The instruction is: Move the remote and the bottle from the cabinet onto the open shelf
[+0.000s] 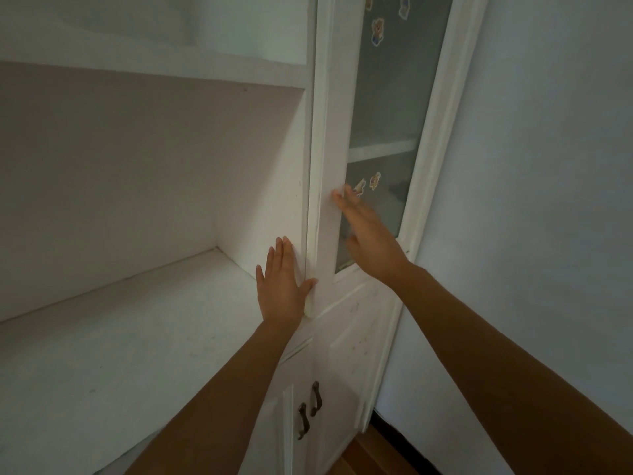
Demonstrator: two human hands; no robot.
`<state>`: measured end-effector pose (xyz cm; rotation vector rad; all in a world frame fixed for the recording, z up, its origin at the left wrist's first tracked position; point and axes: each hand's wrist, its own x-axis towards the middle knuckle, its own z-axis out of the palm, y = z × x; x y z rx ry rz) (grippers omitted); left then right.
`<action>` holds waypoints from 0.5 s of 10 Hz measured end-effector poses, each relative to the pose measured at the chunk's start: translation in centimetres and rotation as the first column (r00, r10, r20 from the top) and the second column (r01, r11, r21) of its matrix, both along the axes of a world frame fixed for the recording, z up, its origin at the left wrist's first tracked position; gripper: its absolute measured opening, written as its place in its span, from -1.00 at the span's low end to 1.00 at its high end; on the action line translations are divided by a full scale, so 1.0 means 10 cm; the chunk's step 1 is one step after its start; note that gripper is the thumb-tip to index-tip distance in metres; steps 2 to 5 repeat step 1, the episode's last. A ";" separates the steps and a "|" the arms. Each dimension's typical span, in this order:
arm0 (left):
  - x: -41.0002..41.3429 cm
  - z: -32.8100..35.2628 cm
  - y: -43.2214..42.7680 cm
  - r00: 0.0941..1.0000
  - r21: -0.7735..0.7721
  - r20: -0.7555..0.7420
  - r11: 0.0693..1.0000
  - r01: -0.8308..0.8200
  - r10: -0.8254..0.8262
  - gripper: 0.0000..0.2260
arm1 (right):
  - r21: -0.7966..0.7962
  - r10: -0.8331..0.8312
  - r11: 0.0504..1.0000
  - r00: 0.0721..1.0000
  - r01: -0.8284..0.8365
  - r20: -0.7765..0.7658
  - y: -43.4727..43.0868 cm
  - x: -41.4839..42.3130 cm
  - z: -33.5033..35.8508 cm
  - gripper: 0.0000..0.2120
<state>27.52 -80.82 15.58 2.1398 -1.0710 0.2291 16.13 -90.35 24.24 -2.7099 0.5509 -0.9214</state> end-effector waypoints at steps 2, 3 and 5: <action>-0.04 0.05 0.07 0.999 -0.011 -0.014 0.999 0.031 -0.032 -0.31 | 0.046 -0.040 0.998 0.998 0.038 0.053 0.05 -0.14 0.01 -0.46; -0.04 0.05 0.07 0.999 -0.011 -0.014 0.999 0.031 -0.032 -0.31 | 0.046 -0.040 0.998 0.998 0.038 0.053 0.05 -0.14 0.01 -0.46; -0.04 0.05 0.07 0.999 -0.011 -0.014 0.999 0.031 -0.032 -0.31 | 0.046 -0.040 0.998 0.998 0.038 0.053 0.05 -0.14 0.01 -0.46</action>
